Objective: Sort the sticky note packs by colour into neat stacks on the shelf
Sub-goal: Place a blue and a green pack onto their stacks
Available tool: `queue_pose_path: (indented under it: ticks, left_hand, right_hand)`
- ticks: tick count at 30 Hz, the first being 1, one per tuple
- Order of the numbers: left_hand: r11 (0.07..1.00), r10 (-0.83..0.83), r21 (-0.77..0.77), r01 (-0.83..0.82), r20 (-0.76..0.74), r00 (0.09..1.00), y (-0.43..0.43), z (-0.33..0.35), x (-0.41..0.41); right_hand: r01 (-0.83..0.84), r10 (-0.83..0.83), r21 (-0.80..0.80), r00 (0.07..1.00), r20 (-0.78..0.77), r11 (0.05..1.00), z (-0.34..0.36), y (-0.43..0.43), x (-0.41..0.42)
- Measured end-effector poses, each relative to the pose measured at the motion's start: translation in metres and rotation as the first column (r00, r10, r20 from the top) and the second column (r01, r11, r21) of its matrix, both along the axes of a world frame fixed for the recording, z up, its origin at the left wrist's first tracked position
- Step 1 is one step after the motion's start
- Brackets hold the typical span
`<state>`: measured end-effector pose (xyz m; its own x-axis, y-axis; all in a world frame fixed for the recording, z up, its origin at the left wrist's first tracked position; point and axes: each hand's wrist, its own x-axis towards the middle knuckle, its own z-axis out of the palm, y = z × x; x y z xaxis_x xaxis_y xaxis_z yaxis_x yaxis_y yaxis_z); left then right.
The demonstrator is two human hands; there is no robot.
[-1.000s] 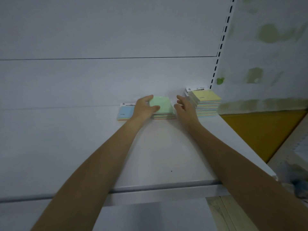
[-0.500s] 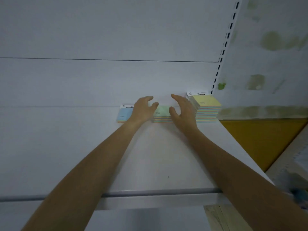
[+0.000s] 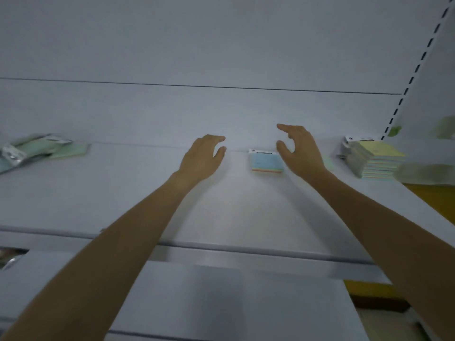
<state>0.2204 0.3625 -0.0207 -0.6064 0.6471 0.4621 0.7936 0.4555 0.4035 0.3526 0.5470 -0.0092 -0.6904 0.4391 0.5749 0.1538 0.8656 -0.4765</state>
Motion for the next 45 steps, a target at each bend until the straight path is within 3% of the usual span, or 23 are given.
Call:
queue_pose_path:
  ticks: [9, 17, 26, 35, 40, 45]
  left_hand:
    - [0.982, 0.043, -0.173, -0.070, -0.159, 0.986, -0.122, 0.004, -0.046]
    - [0.931, 0.296, -0.179, -0.319, -0.144, 0.944, -0.249, -0.004, -0.129]
    - [0.824, 0.523, -0.180, -0.538, -0.124, 0.843, -0.348, 0.006, -0.227]
    - [0.882, 0.399, -0.237, -0.407, -0.083, 0.913, -0.372, 0.007, -0.299]
    - [0.923, 0.286, -0.246, -0.295, -0.073, 0.955, -0.378, 0.005, -0.324]
    - [0.970, 0.144, -0.188, -0.155, -0.071, 0.987, -0.379, 0.001, -0.332]
  right_hand:
    - [-0.150, 0.138, 0.088, 0.982, 0.132, 0.985, -0.006, -0.125, -0.072]
    - [-0.401, 0.350, 0.131, 0.888, 0.297, 0.907, -0.006, -0.234, -0.199]
    - [-0.534, 0.500, 0.021, 0.803, 0.325, 0.845, -0.012, -0.315, -0.337]
    - [-0.204, 0.223, -0.097, 0.806, 0.548, 0.974, -0.038, -0.349, -0.402]
    - [-0.136, 0.239, -0.226, 0.816, 0.527, 0.965, -0.032, -0.359, -0.404]
    - [-0.077, 0.202, -0.319, 0.904, 0.378, 0.945, -0.029, -0.377, -0.389]
